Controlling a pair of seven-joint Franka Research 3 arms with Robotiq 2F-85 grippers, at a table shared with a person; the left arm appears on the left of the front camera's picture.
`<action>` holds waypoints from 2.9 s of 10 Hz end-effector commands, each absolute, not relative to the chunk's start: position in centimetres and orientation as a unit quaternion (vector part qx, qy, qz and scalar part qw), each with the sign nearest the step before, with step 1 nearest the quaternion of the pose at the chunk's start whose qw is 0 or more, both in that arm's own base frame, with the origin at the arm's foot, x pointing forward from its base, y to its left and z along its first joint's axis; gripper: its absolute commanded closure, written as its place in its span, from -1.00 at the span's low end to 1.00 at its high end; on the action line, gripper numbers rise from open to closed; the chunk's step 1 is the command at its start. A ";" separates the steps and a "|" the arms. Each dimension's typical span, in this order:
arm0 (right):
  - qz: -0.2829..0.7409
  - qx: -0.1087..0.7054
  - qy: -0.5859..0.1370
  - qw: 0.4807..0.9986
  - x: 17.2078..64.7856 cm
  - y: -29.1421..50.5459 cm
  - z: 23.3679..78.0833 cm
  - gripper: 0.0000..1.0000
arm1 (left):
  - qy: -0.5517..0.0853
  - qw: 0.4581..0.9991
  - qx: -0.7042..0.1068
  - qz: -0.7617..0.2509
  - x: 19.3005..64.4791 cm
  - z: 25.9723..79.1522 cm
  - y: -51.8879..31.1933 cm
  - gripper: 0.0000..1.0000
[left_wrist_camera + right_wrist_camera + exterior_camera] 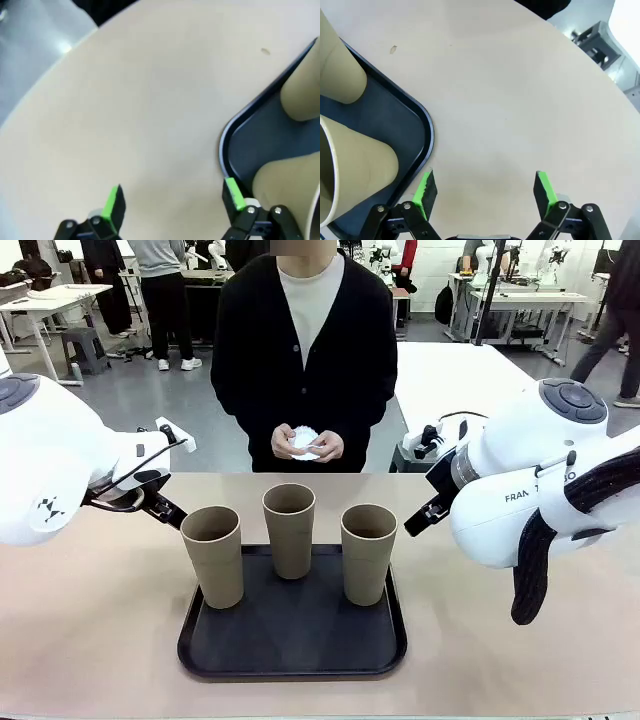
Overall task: Place coasters on the table and set cups on them.
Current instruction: Pick up one Reusable plastic cup and place it on a coaster set by the human.
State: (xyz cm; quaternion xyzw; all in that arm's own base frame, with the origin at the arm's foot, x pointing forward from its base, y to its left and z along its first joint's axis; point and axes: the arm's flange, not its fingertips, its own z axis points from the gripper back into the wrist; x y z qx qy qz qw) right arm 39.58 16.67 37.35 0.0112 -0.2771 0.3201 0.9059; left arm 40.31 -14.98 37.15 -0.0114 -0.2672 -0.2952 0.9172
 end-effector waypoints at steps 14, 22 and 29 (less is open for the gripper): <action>0.301 0.045 -0.251 0.919 39.3 16.4 38.5 -1.00 | -0.262 0.913 0.014 -0.312 40.9 37.9 -13.3 -1.00; 0.286 -0.094 -0.122 0.946 23.7 13.2 47.4 -1.00 | -0.131 0.932 -0.027 -0.337 27.0 51.8 -9.2 -1.00; 0.109 0.387 -0.173 0.899 27.2 0.6 52.1 -1.00 | -0.196 0.874 -0.360 -0.260 31.9 51.7 -0.2 -1.00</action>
